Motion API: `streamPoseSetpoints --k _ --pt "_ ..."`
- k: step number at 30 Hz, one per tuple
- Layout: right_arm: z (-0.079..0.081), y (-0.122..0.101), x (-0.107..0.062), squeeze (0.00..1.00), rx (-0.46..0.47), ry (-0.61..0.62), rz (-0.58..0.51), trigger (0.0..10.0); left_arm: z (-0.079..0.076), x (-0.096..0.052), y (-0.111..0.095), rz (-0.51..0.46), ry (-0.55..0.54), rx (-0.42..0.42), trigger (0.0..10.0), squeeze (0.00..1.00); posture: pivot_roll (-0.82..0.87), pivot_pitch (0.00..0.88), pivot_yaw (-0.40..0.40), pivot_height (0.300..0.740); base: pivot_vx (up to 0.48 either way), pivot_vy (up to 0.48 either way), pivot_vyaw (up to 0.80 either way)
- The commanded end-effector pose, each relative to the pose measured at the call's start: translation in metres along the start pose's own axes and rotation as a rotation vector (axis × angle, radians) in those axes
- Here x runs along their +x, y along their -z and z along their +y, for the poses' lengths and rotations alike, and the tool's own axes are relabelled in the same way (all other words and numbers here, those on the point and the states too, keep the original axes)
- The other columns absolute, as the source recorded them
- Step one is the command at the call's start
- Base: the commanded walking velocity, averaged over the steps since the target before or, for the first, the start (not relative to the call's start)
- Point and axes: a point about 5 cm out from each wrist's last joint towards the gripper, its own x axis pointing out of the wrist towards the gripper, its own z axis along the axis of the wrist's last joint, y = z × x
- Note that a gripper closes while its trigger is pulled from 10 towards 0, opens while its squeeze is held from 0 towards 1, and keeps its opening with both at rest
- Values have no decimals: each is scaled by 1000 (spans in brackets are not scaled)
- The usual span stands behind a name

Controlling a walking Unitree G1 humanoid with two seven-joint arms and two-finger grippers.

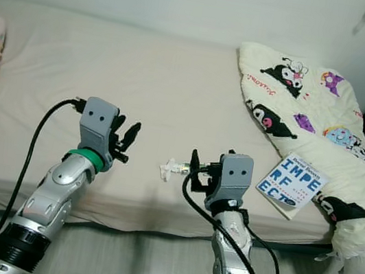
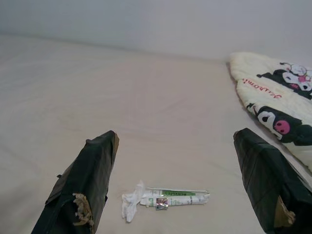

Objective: Clean up the room

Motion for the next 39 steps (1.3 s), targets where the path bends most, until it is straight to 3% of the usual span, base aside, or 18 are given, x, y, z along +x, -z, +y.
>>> streamPoseSetpoints --k 1,39 --pt "-3 5 -5 0 10 21 16 10000 -3 -2 4 16 12 4 10000 0 -55 140 -4 725 0 0 0" --pt "-2 7 -5 0 12 12 28 10000 -3 -2 12 45 0 15 10000 0 -53 140 -5 595 0 0 0"
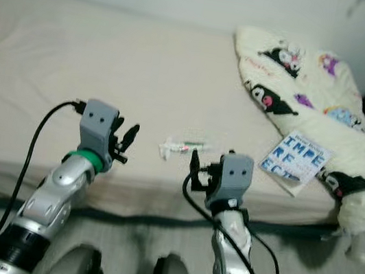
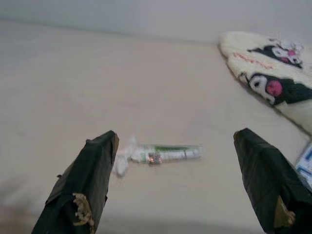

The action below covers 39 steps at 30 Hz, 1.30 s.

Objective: Clean up the room

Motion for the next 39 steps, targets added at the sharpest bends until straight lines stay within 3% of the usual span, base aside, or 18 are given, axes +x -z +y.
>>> streamPoseSetpoints --k 1,16,26,27,36,39 --pt "-2 6 -5 0 11 16 25 10000 -4 -2 8 31 11 9 10000 0 -53 140 -5 590 0 0 0" --pt "-1 5 -5 0 15 15 22 10000 -1 -1 8 37 -2 14 10000 0 -52 149 1 580 0 0 0" --pt "0 2 -1 0 6 -10 15 10000 -10 13 12 79 -15 63 10000 0 -58 185 -2 580 0 0 0" --pt "2 -1 1 0 0 -41 9 10000 -13 19 11 83 -19 56 10000 0 -67 208 -3 580 0 0 0" --pt "8 -7 8 0 -9 -101 2 10000 -17 37 -2 45 -68 50 10000 0 -86 247 -21 580 0 0 0" --pt "7 -8 11 0 -15 -109 3 10000 -28 40 -6 21 -23 84 10000 0 -93 260 -23 580 0 0 0"
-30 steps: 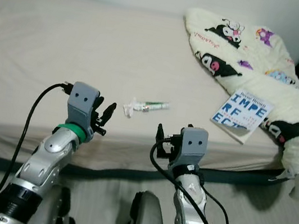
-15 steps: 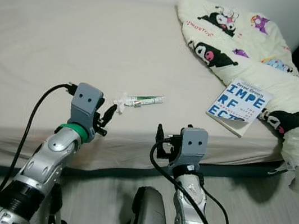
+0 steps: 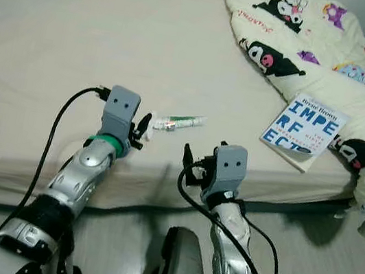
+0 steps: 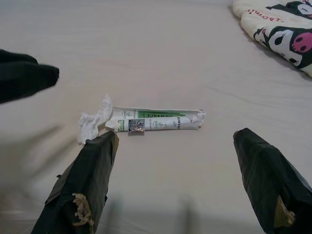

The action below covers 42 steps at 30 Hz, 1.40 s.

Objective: Clean up the room

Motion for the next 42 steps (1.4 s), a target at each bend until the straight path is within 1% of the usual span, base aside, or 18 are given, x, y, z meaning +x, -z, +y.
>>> streamPoseSetpoints --k 1,2,6,11,17,18,19,20,27,28,30,31,35,36,38,40,41,42 --pt "-4 4 0 0 0 -1 25 10000 -17 0 3 -1 55 28 10000 353 -95 267 -21 580 0 0 0" --pt "-6 4 1 0 -1 3 29 10000 -23 0 3 -5 74 45 10000 1000 -95 267 -21 580 0 0 0" --pt "-11 4 5 0 -13 5 35 10000 -31 2 6 7 75 66 10000 1000 -102 287 -12 580 0 0 0" --pt "-13 -8 18 0 -32 -9 6 10000 -48 13 6 57 61 95 10000 1000 -125 334 -3 580 0 0 0" --pt "-15 -12 16 0 -40 5 -4 10000 -57 17 3 74 30 121 10000 1000 -161 352 17 580 0 0 0" --pt "-16 -12 13 0 -40 14 -7 10000 -58 18 1 77 17 118 10000 400 -176 358 26 580 0 0 0" --pt "-15 -12 11 0 -39 19 -9 10000 -58 19 0 78 9 115 10000 400 -179 359 28 580 0 0 0" --pt "-15 -12 7 0 -38 27 -9 10000 -57 20 -1 82 -3 105 10000 0 -190 364 34 580 0 0 0" --pt "-16 -6 -10 0 -32 55 8 10000 -61 20 1 105 -7 110 10000 0 -214 384 54 580 0 0 0" --pt "-15 -7 -11 0 -32 57 7 10000 -61 20 2 107 -16 113 6902 0 -222 388 56 580 0 0 0" --pt "-13 -10 -13 0 -31 62 1 10000 -59 20 3 118 -46 109 6941 0 -243 398 60 580 0 0 0" --pt "-13 -12 -14 0 -29 64 -4 10000 -58 20 4 123 -55 115 7333 0 -243 398 60 580 0 0 0" --pt "-12 -15 -15 0 -26 67 -12 10000 -58 20 5 133 -62 114 7373 0 -252 408 59 580 0 0 0" --pt "-10 -18 -17 0 -24 67 -15 10000 -57 21 5 144 -69 93 8314 0 -261 422 59 580 0 0 0" --pt "-7 -20 -22 0 -20 64 -16 10000 -55 22 3 150 -85 62 8353 0 -266 433 58 580 0 0 0" --pt "-5 -21 -26 0 -17 64 -11 10000 -51 24 0 145 -110 54 7647 0 -271 447 57 580 0 0 0" --pt "-5 -21 -26 0 -17 64 -11 10000 -51 24 0 145 -110 54 7647 0 -271 447 57 580 0 0 0" --pt "-5 -20 -27 0 -15 67 -7 10000 -49 25 -1 143 -121 46 5922 0 -274 452 57 580 0 0 0"
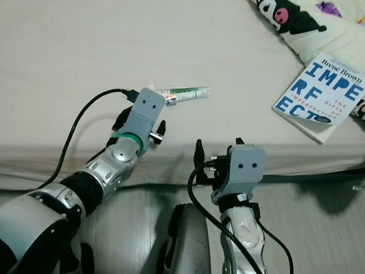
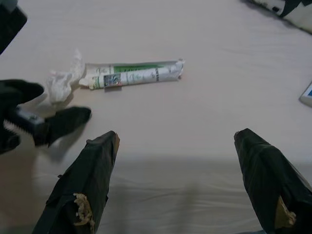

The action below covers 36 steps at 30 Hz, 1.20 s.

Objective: Clean up the room

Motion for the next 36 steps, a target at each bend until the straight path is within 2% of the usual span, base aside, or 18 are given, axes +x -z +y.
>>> streamPoseSetpoints --k 1,3,6,8,9,11,21,25,30,33,34,35,36 --pt "2 6 -7 0 13 7 32 10000 -23 -6 -6 3 40 -39 4941 0 -277 457 56 580 0 0 0" --pt "4 5 -11 0 19 9 38 10000 -20 -5 -9 -7 15 -54 4392 0 -285 472 54 580 0 0 0" --pt "6 4 -12 0 22 10 40 10000 -18 -4 -10 -11 3 -57 4392 0 -285 472 54 580 0 0 0" --pt "9 3 -16 0 29 8 48 10000 -13 -2 -13 -23 -34 -68 2275 0 -294 486 48 580 0 0 0" --pt "9 3 -16 0 29 8 48 10000 -13 -2 -13 -23 -34 -68 2275 0 -294 486 48 580 0 0 0" --pt "11 3 -19 0 37 8 62 10000 -7 0 -17 -39 -75 -80 0 0 -297 496 42 580 0 0 0" --pt "13 3 -23 0 43 1 92 10000 0 4 -29 -70 -103 -131 0 0 -287 504 32 580 0 0 0" --pt "12 3 -23 0 42 1 93 10000 6 6 -33 -105 -113 -98 0 0 -267 501 31 580 0 0 0" --pt "2 2 -14 0 25 -2 86 10000 38 10 -33 -188 -190 -32 0 0 -180 479 10 580 0 0 0" --pt "-1 1 -11 0 19 -7 81 10000 47 10 -32 -209 -203 -22 0 0 -180 479 10 580 0 0 0" --pt "-6 0 -6 0 2 -17 75 10000 59 9 -28 -233 -209 -13 0 0 -151 471 -5 580 0 0 0" --pt "-12 -2 1 0 -12 -26 66 10000 73 5 -23 -269 -219 -8 10000 0 -121 469 -19 580 0 0 0" --pt "-16 -4 6 0 -22 -31 60 10000 83 2 -20 -294 -224 -2 10000 0 -121 469 -19 580 0 0 0"
